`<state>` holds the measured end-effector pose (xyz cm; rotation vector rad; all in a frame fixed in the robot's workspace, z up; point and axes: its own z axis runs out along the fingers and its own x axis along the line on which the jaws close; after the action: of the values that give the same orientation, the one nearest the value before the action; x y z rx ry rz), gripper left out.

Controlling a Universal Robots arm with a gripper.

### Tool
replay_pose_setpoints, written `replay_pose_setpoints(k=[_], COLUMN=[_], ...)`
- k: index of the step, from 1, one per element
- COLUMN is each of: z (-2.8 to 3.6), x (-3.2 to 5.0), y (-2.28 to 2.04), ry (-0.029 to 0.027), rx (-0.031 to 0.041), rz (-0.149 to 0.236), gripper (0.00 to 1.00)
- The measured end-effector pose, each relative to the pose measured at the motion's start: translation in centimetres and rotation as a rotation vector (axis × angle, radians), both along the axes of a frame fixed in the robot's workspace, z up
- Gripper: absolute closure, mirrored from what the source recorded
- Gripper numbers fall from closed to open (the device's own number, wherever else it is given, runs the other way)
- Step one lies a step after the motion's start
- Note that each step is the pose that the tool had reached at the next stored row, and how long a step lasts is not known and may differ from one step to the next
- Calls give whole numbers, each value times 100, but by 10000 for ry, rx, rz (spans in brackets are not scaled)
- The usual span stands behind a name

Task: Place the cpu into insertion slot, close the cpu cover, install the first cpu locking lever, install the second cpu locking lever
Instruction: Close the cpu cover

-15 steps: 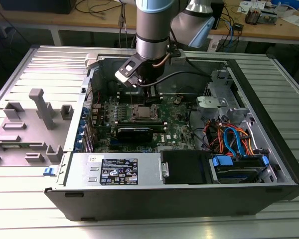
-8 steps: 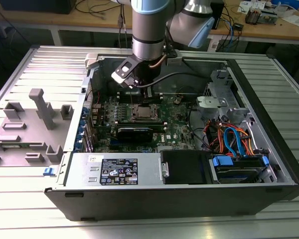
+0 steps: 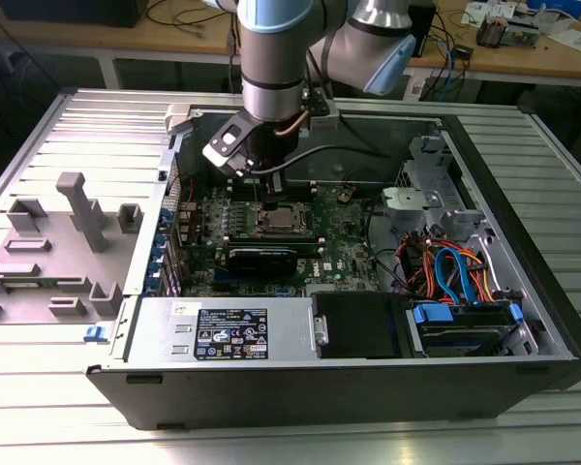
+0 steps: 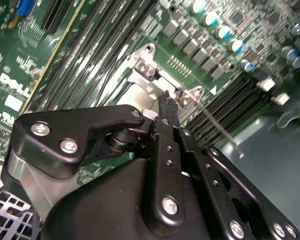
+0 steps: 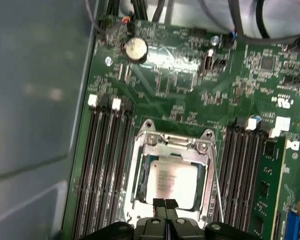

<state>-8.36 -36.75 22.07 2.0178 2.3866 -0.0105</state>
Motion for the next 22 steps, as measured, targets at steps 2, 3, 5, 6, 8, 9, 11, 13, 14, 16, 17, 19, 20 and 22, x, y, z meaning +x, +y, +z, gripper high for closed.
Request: replay_pose_setpoints(k=[2,3,5,6,8,9,11,13,14,16,17,19,20,22], z=[-27,-41,-66,-86,-109,-116,-131,-144,-145,-145,-137,-82,-77,-77], x=[-54,-69,-80,-86,-96,-99,-106,-110,-110,-110,-109,-110,-110,-108], y=[0,1,0,1,0,0,0,-1,-1,1,1,0,1,0], ry=[-1,-2,0,-1,-1,-1,-1,4,3,-1,-6,-1,-1,-1], rx=[1,3,1,2,1,4,7,8,11,17,24,17,17,17], rz=[41,54,66,74,88,92,103,115,115,116,117,120,120,121], gripper=[89,89,89,89,89,89,89,89,89,89,89,89,89,89])
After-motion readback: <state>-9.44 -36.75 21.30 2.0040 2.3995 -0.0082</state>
